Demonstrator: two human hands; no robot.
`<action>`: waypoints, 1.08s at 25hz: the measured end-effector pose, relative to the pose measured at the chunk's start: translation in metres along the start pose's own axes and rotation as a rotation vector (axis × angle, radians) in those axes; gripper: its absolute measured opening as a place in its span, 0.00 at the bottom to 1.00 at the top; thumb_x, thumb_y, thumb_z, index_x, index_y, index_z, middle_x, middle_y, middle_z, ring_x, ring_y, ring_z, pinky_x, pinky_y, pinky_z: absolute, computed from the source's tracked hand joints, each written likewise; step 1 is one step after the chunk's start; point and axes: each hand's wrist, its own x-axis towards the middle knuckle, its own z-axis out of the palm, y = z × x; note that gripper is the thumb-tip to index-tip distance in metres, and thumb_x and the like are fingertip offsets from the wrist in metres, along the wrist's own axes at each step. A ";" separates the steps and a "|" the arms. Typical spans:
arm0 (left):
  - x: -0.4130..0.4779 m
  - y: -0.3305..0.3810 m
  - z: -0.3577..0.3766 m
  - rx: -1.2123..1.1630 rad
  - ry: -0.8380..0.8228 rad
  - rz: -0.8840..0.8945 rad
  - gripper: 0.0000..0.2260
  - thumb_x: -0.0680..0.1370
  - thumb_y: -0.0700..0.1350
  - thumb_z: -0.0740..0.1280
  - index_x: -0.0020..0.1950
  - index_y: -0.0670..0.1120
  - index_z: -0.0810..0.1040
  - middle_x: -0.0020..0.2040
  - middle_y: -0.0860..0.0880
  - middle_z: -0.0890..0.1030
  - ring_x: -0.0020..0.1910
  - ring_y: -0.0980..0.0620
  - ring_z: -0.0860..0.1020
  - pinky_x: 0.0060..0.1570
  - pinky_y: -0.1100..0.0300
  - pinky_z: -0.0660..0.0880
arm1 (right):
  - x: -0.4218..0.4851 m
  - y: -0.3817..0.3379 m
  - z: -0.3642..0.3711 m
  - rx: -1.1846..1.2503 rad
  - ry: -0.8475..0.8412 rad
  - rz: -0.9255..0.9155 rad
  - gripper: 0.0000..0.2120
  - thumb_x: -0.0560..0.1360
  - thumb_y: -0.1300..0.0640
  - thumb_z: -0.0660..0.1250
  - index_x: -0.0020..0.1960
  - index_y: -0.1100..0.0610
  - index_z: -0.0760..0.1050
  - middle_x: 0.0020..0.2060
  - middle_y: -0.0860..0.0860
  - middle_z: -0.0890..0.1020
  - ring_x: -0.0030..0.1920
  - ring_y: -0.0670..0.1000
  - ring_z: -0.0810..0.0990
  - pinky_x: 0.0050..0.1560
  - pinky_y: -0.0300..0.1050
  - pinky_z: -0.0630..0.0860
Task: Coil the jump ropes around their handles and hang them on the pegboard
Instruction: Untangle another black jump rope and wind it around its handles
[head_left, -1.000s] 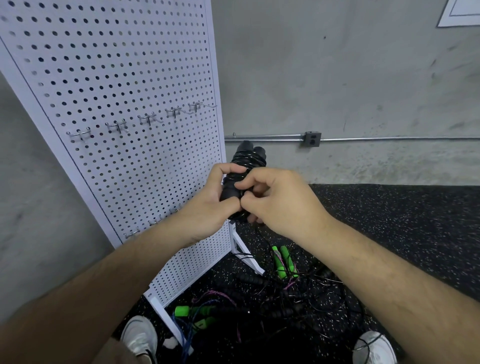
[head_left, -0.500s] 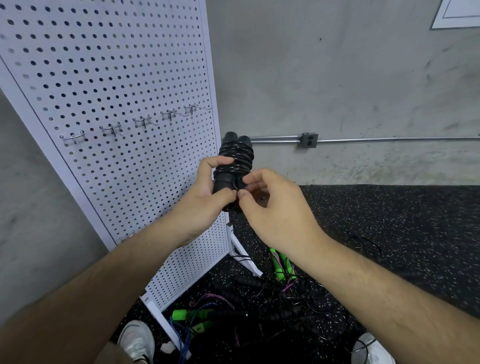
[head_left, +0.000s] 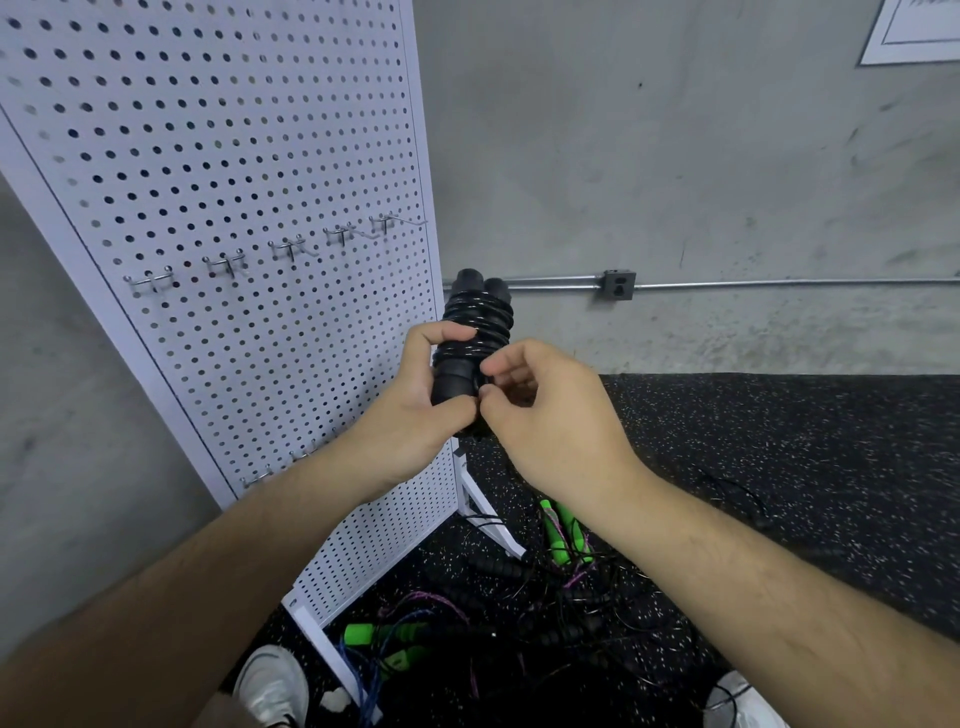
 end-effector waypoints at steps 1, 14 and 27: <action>0.000 0.000 0.001 0.010 -0.010 -0.003 0.26 0.72 0.39 0.65 0.62 0.67 0.68 0.52 0.44 0.81 0.47 0.49 0.78 0.56 0.44 0.78 | 0.001 0.000 0.001 0.058 0.000 0.055 0.08 0.77 0.60 0.69 0.53 0.50 0.77 0.43 0.43 0.80 0.42 0.39 0.78 0.42 0.28 0.73; -0.007 0.006 0.000 0.120 -0.053 0.005 0.25 0.80 0.33 0.64 0.65 0.59 0.63 0.51 0.51 0.83 0.54 0.46 0.81 0.61 0.38 0.76 | 0.007 -0.003 -0.002 0.110 -0.089 0.001 0.09 0.73 0.60 0.70 0.48 0.47 0.84 0.36 0.47 0.83 0.32 0.40 0.76 0.34 0.32 0.72; -0.006 0.008 -0.006 0.095 -0.102 0.019 0.24 0.75 0.43 0.65 0.66 0.61 0.64 0.48 0.50 0.80 0.49 0.52 0.79 0.60 0.45 0.77 | 0.010 0.001 -0.016 0.215 -0.147 0.037 0.07 0.76 0.60 0.72 0.49 0.50 0.84 0.39 0.48 0.82 0.33 0.50 0.84 0.38 0.40 0.79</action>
